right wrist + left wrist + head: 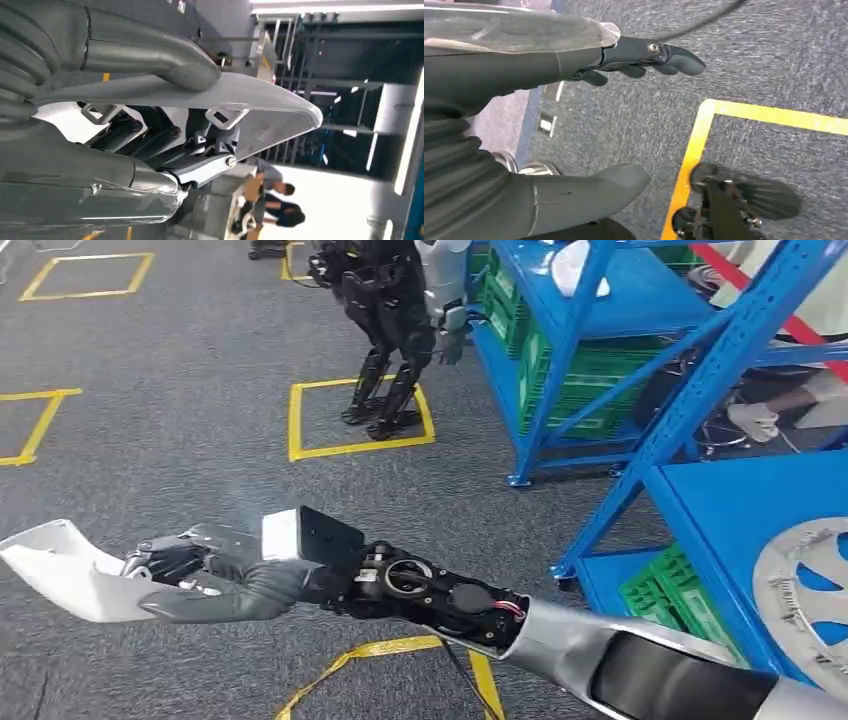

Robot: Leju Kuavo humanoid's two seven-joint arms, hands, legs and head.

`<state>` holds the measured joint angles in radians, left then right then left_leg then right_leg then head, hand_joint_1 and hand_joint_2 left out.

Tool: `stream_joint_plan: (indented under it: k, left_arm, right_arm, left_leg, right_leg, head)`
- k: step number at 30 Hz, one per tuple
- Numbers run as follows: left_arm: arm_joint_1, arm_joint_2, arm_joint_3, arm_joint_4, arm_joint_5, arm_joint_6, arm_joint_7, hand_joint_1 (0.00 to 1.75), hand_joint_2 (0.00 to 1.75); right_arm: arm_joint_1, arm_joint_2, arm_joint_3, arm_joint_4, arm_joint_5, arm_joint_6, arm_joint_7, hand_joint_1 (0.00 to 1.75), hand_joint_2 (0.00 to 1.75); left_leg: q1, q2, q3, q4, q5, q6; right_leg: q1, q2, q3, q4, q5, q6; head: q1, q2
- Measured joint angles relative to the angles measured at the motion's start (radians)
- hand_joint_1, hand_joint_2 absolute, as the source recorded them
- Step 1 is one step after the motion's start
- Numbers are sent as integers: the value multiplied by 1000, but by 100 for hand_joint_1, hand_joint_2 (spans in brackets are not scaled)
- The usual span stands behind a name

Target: Take the parts from the cabinet and place them on the table.

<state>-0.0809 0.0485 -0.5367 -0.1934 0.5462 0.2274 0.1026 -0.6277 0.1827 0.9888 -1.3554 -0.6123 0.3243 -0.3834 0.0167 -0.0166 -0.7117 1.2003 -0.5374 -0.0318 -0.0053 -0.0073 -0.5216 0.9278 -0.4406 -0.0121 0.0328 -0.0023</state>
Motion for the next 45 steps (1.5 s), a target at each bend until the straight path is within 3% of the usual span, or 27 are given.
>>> stream_joint_plan:
  k: [2,3,5,6,7,9,11,13,16,18,20,21,22,25,27,29,31,33,34,36,37,38,39,42,43,44,45]
  left_arm:
    - [0,1,-2,0,1,0,0,0,175]
    - [2,3,-2,0,2,0,0,0,175]
    - [3,9,-2,0,3,3,0,0,175]
    - [1,9,-2,0,5,3,1,0,175]
    - [-3,9,-3,0,6,3,2,0,175]
    - [-3,10,-3,0,13,5,3,0,175]
    - [-1,10,-3,0,22,6,3,0,175]
    - [-1,10,-3,0,28,8,3,0,175]
    - [-3,15,-3,0,34,17,3,0,175]
    - [-2,21,-3,0,34,24,5,0,175]
    - [-2,29,-3,0,33,29,11,0,175]
    - [-2,32,-3,0,33,32,13,0,175]
    - [-3,37,-3,0,33,37,13,0,175]
    - [-3,64,-3,0,33,49,13,0,175]
    - [3,82,-3,0,33,58,13,0,175]
    - [1,95,-3,0,37,62,10,0,175]
    - [-6,114,-3,0,44,66,7,0,175]
    - [-5,126,-3,0,52,66,7,0,175]
    - [-5,132,-3,0,56,67,7,0,175]
    - [-2,145,-3,0,62,69,7,0,175]
    - [-3,149,-3,0,63,69,7,0,175]
    - [-7,149,-3,0,63,69,7,0,175]
    - [-7,153,-3,-1,64,70,7,0,175]
    - [-2,154,-3,-1,64,72,18,0,175]
    - [-3,153,-3,-1,64,72,19,0,175]
    - [-4,154,-3,-1,64,73,21,0,175]
    - [-4,154,-3,-1,64,74,21,0,175]
  right_arm:
    - [1,-2,0,0,0,-2,0,175,175]
    - [1,-2,0,0,0,-2,0,175,175]
    - [0,-2,0,0,0,-2,0,175,175]
    - [0,-2,0,-1,0,-1,0,175,175]
    - [-1,-2,-1,-2,0,-1,0,175,175]
    - [-1,-2,0,-3,0,1,2,175,175]
    - [-1,-2,0,-3,0,5,2,175,175]
    - [-2,-2,0,-5,-1,5,1,175,175]
    - [2,-6,0,-6,-2,3,1,175,175]
    - [3,-8,0,-6,-2,3,1,175,175]
    - [2,-9,0,-6,-2,1,1,175,175]
    - [1,-10,0,-7,-2,1,1,175,175]
    - [0,-10,0,-8,-2,0,1,175,175]
    - [1,-13,0,-10,-2,-3,1,175,175]
    - [1,-13,0,-11,-3,-5,0,175,175]
    - [-1,-14,-1,-12,-6,-3,-2,175,175]
    - [3,-15,-1,-11,-6,0,-3,175,175]
    - [8,-18,-1,-11,-8,3,-4,175,175]
    - [9,-19,-1,-11,-8,6,-5,175,175]
    - [9,-19,-1,-11,-8,8,-7,175,175]
    - [8,-19,-1,-11,-8,8,-8,175,175]
    - [8,-19,-1,-11,-8,8,-9,175,175]
    - [7,-19,-1,-11,-8,9,-8,175,175]
    - [6,-19,-1,-11,-8,11,-9,175,175]
    - [5,-19,-1,-11,-8,12,-9,175,175]
    - [4,-19,-2,-11,-8,13,-9,175,175]
    - [3,-19,-2,-11,-8,14,-10,175,175]
  left_leg:
    - [1,6,-34,68,-9,-7]
    - [4,10,-12,29,20,-9]
    - [8,32,88,-156,103,-10]
    - [7,77,134,-237,122,-10]
    - [-3,79,135,-247,117,-1]
    - [-3,58,130,-245,117,13]
    - [-2,39,131,-247,119,27]
    - [2,25,133,-249,121,38]
    - [-1,-4,132,-249,122,43]
    - [-3,-28,133,-248,122,43]
    - [-4,-54,134,-248,122,42]
    - [-3,-66,135,-248,122,42]
    - [-3,-73,132,-248,123,39]
    - [2,-99,122,-249,129,20]
    - [3,-110,120,-251,131,8]
    - [-1,-24,88,-178,76,3]
    - [0,2,6,2,-9,-6]
    - [1,7,-32,84,-25,-13]
    - [2,9,-15,53,-1,-14]
    - [7,25,81,-126,85,-16]
    - [6,55,128,-211,117,-16]
    - [-6,84,143,-247,110,-10]
    - [-2,65,140,-249,116,4]
    - [-3,40,135,-245,114,20]
    - [2,33,139,-249,116,28]
    - [2,25,139,-249,117,32]
    - [2,19,139,-249,117,36]
  right_leg:
    - [0,-23,-3,2,-2,0]
    - [-1,-33,-2,3,-4,1]
    - [-1,-50,0,8,-9,8]
    - [2,-57,0,14,-14,15]
    - [10,-62,-4,20,-20,22]
    - [10,-73,0,20,-23,29]
    - [7,-88,4,22,-29,40]
    - [0,-24,-22,90,-80,49]
    - [-1,0,-140,339,-182,53]
    - [-1,2,-151,344,-153,48]
    - [0,12,-86,191,-61,36]
    - [1,35,-45,99,-17,28]
    - [2,82,-26,51,-14,20]
    - [5,69,-18,34,-18,19]
    - [-2,50,-13,17,-8,9]
    - [-2,31,-8,9,-3,-1]
    - [0,4,-9,9,-4,-3]
    - [0,-19,-10,9,-5,-4]
    - [0,-29,-9,9,-6,-3]
    - [-1,-45,-6,13,-11,3]
    - [0,-53,-5,16,-15,8]
    - [11,-60,-7,21,-21,15]
    - [13,-67,-7,23,-22,18]
    - [12,-88,-1,23,-28,29]
    - [8,-72,-2,34,-40,37]
    - [5,-32,-19,78,-72,41]
    - [4,-13,-54,154,-113,43]
  head:
    - [-2,0]
    - [-3,0]
    - [-5,0]
    - [-7,0]
    - [-12,0]
    - [5,0]
    - [2,0]
    - [7,0]
    - [23,0]
    - [26,0]
    - [29,0]
    - [30,0]
    - [31,0]
    - [27,0]
    - [23,0]
    - [7,0]
    - [-2,0]
    - [-5,0]
    - [-6,0]
    - [-7,0]
    - [-9,0]
    - [-13,0]
    - [-3,0]
    - [2,0]
    - [5,0]
    - [8,0]
    - [14,0]
